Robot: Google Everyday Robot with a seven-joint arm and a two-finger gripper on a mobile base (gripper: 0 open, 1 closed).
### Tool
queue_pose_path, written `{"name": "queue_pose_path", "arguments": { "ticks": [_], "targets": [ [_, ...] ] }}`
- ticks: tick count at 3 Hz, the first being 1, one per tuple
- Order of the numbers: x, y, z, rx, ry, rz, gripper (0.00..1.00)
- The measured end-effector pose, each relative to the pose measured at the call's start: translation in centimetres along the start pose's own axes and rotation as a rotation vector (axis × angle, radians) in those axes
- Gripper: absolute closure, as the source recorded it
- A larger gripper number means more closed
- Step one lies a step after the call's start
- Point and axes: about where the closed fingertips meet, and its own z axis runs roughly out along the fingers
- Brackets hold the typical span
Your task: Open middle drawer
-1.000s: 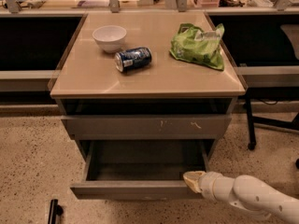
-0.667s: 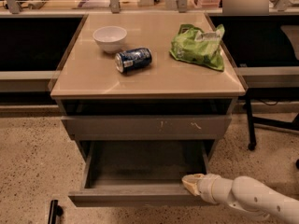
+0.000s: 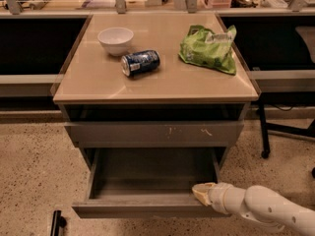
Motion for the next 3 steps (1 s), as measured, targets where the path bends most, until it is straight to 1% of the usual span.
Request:
{"name": "queue_pose_path", "arguments": {
  "ticks": [1, 2, 3],
  "targets": [
    [0.0, 0.0, 0.0, 0.0, 0.0, 0.0, 0.17],
    [-1.1, 0.0, -0.5, 0.017, -0.019, -0.019, 0.0],
    [-4.3, 0.0, -2.5, 0.087, -0.057, -0.072, 0.0]
  ]
}}
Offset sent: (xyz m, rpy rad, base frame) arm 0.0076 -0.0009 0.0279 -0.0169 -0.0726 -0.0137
